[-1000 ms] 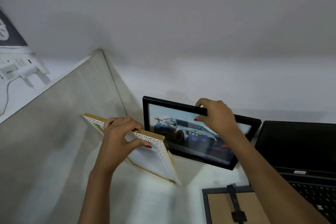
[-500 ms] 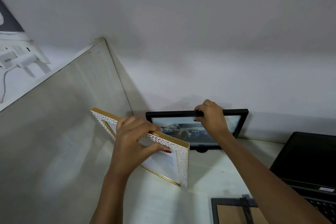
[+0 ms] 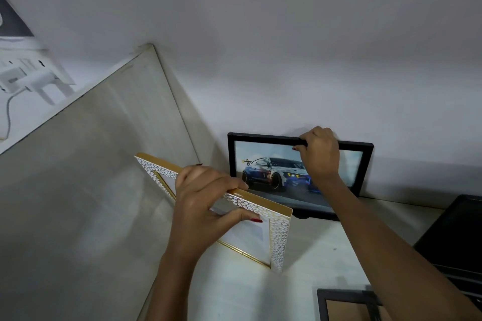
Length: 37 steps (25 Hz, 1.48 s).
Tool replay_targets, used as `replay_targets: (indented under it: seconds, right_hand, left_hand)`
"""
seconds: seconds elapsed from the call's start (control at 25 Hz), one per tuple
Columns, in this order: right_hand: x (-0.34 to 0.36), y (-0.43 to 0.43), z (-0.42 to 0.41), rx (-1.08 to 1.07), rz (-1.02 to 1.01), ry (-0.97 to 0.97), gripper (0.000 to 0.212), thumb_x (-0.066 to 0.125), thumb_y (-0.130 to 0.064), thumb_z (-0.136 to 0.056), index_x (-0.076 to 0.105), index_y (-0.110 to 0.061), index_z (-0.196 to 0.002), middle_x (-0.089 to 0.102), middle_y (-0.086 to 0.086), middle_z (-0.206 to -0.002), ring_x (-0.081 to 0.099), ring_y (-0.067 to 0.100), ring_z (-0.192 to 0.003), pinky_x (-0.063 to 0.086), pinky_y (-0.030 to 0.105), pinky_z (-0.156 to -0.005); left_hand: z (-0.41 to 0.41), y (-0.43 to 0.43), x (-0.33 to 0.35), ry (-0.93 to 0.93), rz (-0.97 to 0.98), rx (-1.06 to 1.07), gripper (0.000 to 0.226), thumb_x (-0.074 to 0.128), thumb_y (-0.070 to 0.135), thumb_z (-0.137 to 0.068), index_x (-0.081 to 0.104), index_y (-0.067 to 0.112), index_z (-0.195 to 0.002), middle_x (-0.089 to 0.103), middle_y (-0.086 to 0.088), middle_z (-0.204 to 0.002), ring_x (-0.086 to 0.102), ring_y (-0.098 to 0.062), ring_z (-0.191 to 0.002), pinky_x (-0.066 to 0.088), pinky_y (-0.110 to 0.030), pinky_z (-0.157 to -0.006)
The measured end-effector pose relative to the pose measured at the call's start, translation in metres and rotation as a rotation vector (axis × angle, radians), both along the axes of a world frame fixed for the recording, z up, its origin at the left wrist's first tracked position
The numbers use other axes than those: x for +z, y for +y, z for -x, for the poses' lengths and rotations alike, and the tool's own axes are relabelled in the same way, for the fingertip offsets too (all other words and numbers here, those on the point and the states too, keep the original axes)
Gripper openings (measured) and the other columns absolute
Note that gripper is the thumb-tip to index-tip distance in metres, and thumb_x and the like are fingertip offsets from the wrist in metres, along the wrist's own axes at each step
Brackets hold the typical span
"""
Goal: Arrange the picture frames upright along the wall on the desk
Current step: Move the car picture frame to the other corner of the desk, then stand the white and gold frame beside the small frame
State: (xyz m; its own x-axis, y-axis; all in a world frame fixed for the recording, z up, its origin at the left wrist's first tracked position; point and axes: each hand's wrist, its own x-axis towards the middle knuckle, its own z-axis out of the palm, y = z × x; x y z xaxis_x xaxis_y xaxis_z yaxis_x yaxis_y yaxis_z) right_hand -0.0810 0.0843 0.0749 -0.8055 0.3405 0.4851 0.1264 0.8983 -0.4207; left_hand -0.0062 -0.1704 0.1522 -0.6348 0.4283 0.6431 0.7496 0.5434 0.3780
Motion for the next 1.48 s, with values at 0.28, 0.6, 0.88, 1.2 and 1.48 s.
replay_targets:
  seconds: [0.28, 0.6, 0.88, 1.2, 1.48]
  right_hand:
    - [0.000, 0.003, 0.005, -0.041, -0.057, 0.008, 0.019, 0.076, -0.010, -0.062, 0.063, 0.001, -0.070, 0.063, 0.019, -0.077, 0.055, 0.038, -0.080, 0.042, 0.043, -0.072]
    - [-0.002, -0.017, -0.060, 0.176, 0.570, 0.106, 0.023, 0.076, -0.027, -0.067, 0.061, -0.024, -0.084, 0.064, 0.000, -0.088, 0.059, 0.018, -0.083, 0.045, 0.028, -0.071]
    - [-0.020, -0.049, -0.204, 0.509, 1.037, -0.204, 0.051, 0.076, -0.050, -0.056, 0.058, -0.034, -0.101, 0.068, -0.020, -0.100, 0.062, 0.004, -0.095, 0.048, 0.021, -0.080]
    - [0.020, 0.025, -0.324, 0.135, 0.763, 0.070, 0.026, 0.076, -0.035, -0.064, 0.059, -0.037, -0.084, 0.071, -0.008, -0.082, 0.065, 0.002, -0.074, 0.048, 0.007, -0.054]
    - [0.021, 0.052, -0.398, 0.139, 1.206, 0.343, 0.074, 0.089, -0.030, -0.039, 0.053, -0.025, -0.104, 0.074, -0.013, -0.085, 0.066, 0.004, -0.081, 0.054, 0.014, -0.064]
  left_hand:
    - [0.004, 0.001, -0.002, 0.000, 0.005, 0.015, 0.037, 0.072, 0.049, -0.060, 0.072, 0.017, -0.079, 0.071, 0.003, -0.077, 0.054, -0.003, -0.085, 0.028, -0.017, -0.091]
    - [0.003, 0.004, 0.000, -0.012, -0.004, 0.028, 0.038, 0.061, 0.058, -0.071, 0.071, 0.021, -0.078, 0.059, 0.018, -0.080, 0.050, 0.001, -0.082, 0.027, -0.019, -0.089]
    - [-0.030, 0.012, 0.038, -0.154, -0.256, 0.077, 0.027, 0.071, 0.048, -0.054, 0.063, 0.036, -0.076, 0.058, 0.031, -0.072, 0.051, 0.008, -0.076, 0.037, -0.039, -0.083]
    - [-0.098, 0.039, 0.085, -0.471, -0.881, 0.111, 0.025, 0.080, 0.013, -0.062, 0.063, 0.026, -0.076, 0.065, 0.013, -0.071, 0.058, 0.003, -0.060, 0.048, -0.012, -0.057]
    - [-0.150, 0.065, 0.078, -0.731, -1.250, 0.039, 0.009, 0.067, 0.014, -0.078, 0.063, 0.022, -0.079, 0.064, 0.006, -0.086, 0.060, -0.012, -0.077, 0.053, -0.019, -0.058]
